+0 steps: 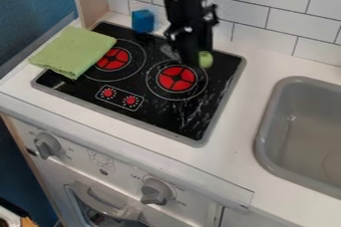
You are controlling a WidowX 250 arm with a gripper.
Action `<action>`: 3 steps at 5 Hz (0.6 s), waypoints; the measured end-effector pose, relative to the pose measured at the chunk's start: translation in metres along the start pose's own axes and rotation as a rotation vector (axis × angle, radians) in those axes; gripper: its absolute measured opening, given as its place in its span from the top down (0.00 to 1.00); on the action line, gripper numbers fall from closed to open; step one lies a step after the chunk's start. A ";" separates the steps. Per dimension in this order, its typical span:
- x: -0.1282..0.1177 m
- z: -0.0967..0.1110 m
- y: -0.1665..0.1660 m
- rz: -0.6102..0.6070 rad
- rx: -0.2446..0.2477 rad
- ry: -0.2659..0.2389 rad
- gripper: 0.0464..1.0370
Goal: Put the spatula to the right burner
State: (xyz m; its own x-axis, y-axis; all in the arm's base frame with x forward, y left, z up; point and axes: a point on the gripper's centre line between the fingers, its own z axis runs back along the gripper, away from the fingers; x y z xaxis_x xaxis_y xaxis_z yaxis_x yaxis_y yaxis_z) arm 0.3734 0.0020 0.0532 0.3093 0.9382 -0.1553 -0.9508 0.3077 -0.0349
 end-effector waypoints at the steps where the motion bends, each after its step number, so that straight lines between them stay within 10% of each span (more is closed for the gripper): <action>1: -0.005 -0.011 0.010 -0.064 0.045 -0.040 0.67; 3: 0.000 -0.018 0.013 -0.144 0.063 -0.119 0.62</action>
State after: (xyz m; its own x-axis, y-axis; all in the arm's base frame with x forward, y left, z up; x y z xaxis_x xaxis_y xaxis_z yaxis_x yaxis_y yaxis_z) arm 0.3606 0.0028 0.0349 0.4454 0.8947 -0.0350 -0.8949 0.4460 0.0144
